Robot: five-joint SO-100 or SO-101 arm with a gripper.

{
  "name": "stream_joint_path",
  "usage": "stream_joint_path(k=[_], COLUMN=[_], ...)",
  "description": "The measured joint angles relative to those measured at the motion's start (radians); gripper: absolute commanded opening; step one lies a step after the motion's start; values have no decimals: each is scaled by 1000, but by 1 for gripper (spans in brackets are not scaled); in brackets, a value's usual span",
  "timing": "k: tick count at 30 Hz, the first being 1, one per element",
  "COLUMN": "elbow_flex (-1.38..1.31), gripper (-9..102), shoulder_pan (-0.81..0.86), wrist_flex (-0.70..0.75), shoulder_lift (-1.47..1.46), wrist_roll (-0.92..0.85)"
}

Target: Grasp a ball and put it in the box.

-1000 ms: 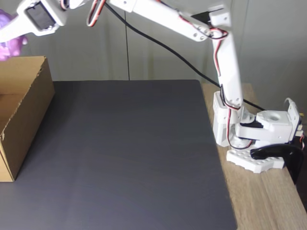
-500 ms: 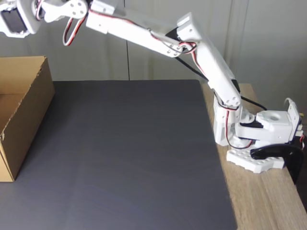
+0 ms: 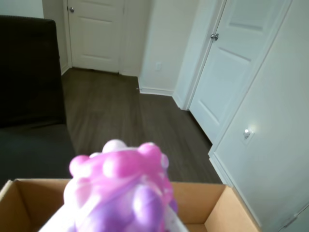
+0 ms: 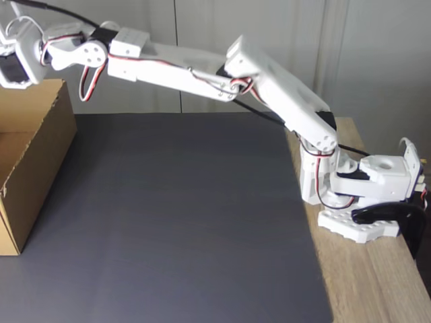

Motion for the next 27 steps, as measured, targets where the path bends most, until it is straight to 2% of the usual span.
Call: stream_joint_path(k=[6,10,16,23,27], elbow_flex=[-163,-172,-172,-181,-181], gripper=[20,34,45,46,42], shoulder_pan=[2,2,12,28,25], wrist_flex=[3,18,38,52,74], shoulder_lift=[-129,-135,-135,-135,-135], wrist_roll=[14,17,17,18,20])
